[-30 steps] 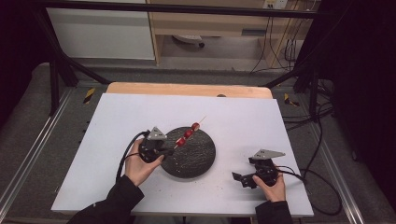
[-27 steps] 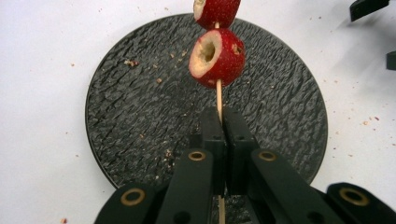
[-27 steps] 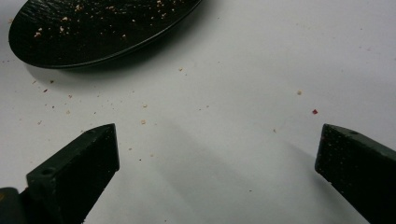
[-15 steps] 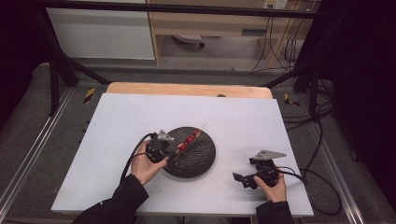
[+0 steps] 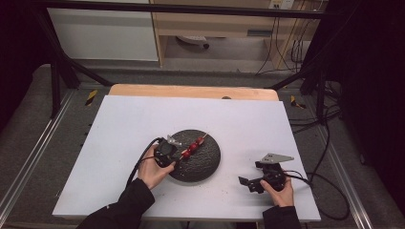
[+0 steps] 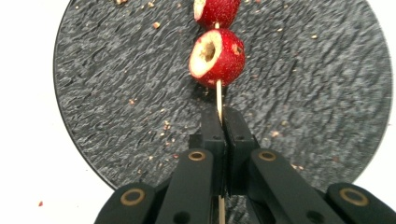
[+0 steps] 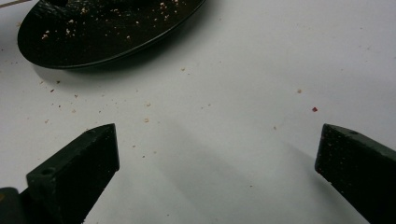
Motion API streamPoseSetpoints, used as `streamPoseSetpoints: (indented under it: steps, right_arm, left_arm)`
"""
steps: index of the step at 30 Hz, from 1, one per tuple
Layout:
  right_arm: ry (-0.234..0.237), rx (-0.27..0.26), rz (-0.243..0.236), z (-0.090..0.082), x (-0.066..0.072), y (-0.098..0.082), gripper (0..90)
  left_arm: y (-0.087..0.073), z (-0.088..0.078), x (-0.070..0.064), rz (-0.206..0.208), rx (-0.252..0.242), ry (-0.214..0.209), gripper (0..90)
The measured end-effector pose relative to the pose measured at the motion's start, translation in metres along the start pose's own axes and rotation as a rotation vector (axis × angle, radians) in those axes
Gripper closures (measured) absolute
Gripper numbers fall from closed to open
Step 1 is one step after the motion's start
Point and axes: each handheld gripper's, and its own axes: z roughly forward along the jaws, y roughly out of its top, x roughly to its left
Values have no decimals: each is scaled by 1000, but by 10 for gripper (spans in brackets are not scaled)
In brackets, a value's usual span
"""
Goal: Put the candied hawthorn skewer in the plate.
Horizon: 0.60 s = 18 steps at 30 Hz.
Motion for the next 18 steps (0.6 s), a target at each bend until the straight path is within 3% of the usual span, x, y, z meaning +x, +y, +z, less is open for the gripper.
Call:
streamPoseSetpoints:
  steps: [9,18]
  right_arm:
    - [7,-9,4,-2,0,1,6]
    - [6,-11,8,-2,0,0,6]
  left_arm:
    - [1,8,-2,0,19,10,873]
    - [-9,-11,2,30,-98,-28,681]
